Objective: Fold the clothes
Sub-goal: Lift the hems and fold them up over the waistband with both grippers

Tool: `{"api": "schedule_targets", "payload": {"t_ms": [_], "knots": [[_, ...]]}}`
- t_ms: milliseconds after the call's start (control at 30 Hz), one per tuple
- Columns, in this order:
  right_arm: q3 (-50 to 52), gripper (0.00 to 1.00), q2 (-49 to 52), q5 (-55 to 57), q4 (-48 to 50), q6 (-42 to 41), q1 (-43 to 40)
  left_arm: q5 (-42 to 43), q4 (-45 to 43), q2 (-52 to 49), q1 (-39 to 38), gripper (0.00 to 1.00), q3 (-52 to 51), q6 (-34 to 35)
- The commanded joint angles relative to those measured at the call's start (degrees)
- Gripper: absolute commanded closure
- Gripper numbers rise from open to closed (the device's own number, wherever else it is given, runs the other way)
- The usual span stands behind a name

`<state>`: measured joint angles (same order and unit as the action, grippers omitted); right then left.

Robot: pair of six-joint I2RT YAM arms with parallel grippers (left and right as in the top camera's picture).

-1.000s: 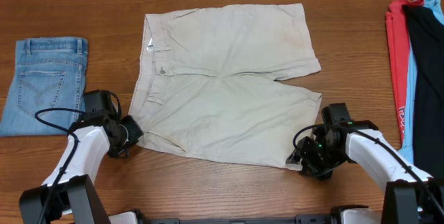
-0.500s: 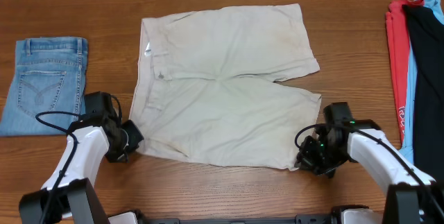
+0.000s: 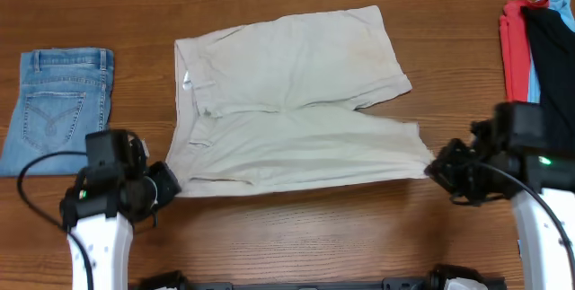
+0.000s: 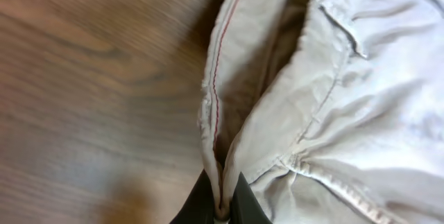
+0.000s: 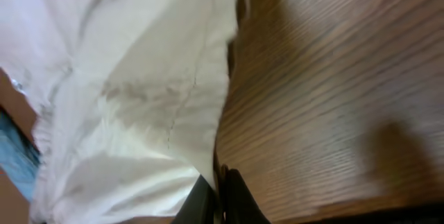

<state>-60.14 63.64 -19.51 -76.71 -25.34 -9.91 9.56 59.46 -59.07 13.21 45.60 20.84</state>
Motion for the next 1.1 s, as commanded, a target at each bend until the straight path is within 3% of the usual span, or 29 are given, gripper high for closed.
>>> {"api": "schedule_targets", "payload": {"t_ms": [0,167,333,567,767,1067], "knots": [[-5.38,0.96,-3.78,5.14,-2.95,1.79,-3.82,-2.69,3.87,5.60,0.37,0.96,1.16,-1.36],[-7.98,0.96,-8.15,6.23,-8.44,2.89,-6.01,3.50,7.21,14.27,0.37,0.96,1.40,-1.25],[-9.81,0.96,-9.97,9.20,-9.03,3.02,-6.01,2.21,7.98,19.21,0.37,0.96,2.64,0.07],[-18.75,0.96,-2.08,14.82,-8.87,3.28,-6.03,-3.10,7.02,18.93,0.37,0.96,8.96,3.89],[-29.49,0.96,3.08,15.45,-8.83,2.84,-6.03,-6.01,11.30,18.93,0.37,0.96,17.86,4.90],[-32.06,0.96,3.58,16.50,-9.88,6.99,-6.01,-6.91,13.05,18.12,0.37,0.96,18.78,4.94]]}}
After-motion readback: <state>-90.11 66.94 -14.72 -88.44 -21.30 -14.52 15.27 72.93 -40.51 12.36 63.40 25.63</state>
